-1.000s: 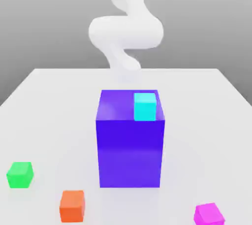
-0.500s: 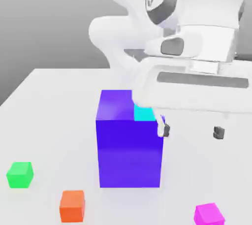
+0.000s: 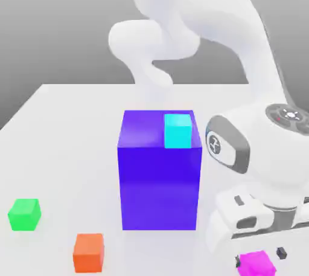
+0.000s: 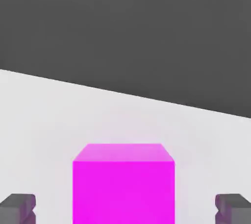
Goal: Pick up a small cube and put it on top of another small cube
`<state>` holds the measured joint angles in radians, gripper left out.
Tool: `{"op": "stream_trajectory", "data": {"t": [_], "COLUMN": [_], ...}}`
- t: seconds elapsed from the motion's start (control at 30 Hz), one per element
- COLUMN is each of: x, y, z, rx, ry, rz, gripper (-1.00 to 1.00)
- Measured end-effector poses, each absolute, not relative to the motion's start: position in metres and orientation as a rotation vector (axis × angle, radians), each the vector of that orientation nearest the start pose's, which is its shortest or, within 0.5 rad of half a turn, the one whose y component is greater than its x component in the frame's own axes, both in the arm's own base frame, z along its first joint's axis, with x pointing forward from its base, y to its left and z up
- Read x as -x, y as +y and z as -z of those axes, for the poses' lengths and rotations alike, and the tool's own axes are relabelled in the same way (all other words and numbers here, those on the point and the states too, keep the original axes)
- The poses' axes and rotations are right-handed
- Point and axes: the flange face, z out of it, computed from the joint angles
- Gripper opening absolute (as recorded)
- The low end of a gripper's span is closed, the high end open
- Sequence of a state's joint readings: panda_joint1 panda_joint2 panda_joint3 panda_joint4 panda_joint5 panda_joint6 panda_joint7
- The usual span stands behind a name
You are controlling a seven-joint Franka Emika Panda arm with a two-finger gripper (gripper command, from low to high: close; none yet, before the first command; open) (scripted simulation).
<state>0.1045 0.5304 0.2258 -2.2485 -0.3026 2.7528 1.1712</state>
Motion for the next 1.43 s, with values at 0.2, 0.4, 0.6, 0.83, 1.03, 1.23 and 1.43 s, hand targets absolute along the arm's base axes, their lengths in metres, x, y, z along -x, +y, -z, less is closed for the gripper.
{"op": "stream_trajectory", "data": {"t": [0.2, 0.4, 0.6, 0.83, 1.03, 1.23, 1.43], "x": [-0.496, -0.506, -0.517, -0.490, -0.439, -0.370, -0.358], "y": [0.190, 0.166, 0.039, -0.101, -0.205, -0.283, -0.293], "z": [-0.133, -0.188, -0.197, -0.213, -0.230, -0.219, -0.184], "rx": [3.004, 2.984, 2.652, 1.998, 1.276, 0.481, 0.363], "ry": [0.913, 1.041, 1.789, 2.507, 2.919, 3.108, 3.119], "rz": [0.001, -0.014, -0.012, 0.000, 0.000, -0.001, 0.001], "gripper": [-1.00, -1.00, -1.00, -1.00, -1.00, -1.00, 1.00]}}
